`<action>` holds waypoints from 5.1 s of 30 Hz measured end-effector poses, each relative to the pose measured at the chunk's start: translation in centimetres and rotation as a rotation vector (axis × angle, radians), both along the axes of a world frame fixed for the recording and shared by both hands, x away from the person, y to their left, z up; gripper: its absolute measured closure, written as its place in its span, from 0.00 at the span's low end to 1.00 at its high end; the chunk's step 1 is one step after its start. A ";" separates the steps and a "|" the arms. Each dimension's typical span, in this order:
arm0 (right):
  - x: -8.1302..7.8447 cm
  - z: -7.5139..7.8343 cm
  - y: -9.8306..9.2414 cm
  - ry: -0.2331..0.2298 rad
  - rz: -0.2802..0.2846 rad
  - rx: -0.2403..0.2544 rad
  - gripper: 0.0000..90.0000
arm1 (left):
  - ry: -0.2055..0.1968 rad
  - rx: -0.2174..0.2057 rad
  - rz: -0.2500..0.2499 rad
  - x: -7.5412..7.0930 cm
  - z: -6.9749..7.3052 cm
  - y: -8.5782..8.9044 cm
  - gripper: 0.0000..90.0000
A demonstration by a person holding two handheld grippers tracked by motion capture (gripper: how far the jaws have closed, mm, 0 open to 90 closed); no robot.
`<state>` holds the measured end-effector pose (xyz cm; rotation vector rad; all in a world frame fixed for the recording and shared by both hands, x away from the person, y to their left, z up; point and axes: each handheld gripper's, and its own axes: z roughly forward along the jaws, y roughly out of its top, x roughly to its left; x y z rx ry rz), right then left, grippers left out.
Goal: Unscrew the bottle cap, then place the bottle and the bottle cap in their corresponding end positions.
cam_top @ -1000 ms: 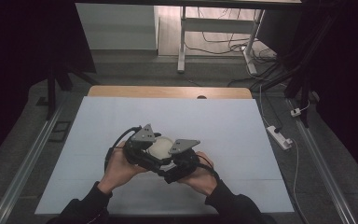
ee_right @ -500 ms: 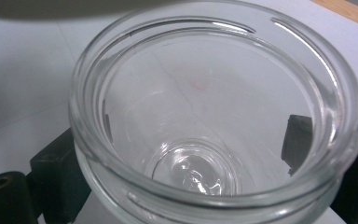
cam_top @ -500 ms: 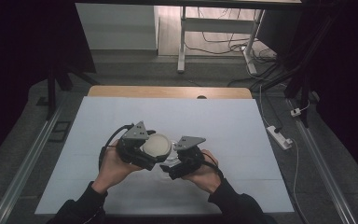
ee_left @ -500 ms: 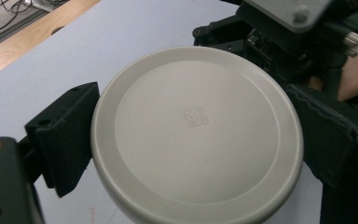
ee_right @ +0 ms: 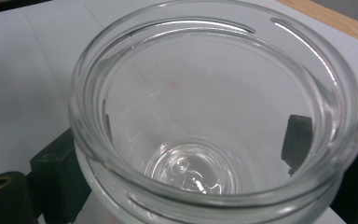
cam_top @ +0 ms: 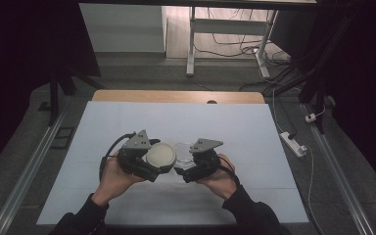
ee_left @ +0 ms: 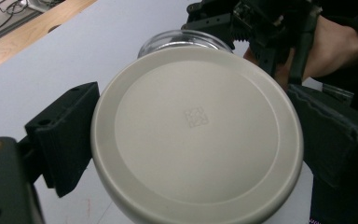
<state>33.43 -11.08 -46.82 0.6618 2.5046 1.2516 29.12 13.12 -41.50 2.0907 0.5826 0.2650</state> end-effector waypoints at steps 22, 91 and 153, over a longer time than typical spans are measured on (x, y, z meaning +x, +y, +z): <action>1.3 0.6 -0.4 -0.016 -0.035 0.006 0.07 | 0.022 -0.013 -0.035 -1.0 -1.7 0.7 0.09; 9.4 -0.7 2.7 -0.049 -0.148 0.005 0.07 | 0.042 0.039 -0.060 2.1 -10.3 -5.0 0.09; 11.8 -3.4 2.8 0.011 -0.156 -0.022 0.06 | 0.148 0.203 -0.076 4.1 -12.7 -6.6 0.02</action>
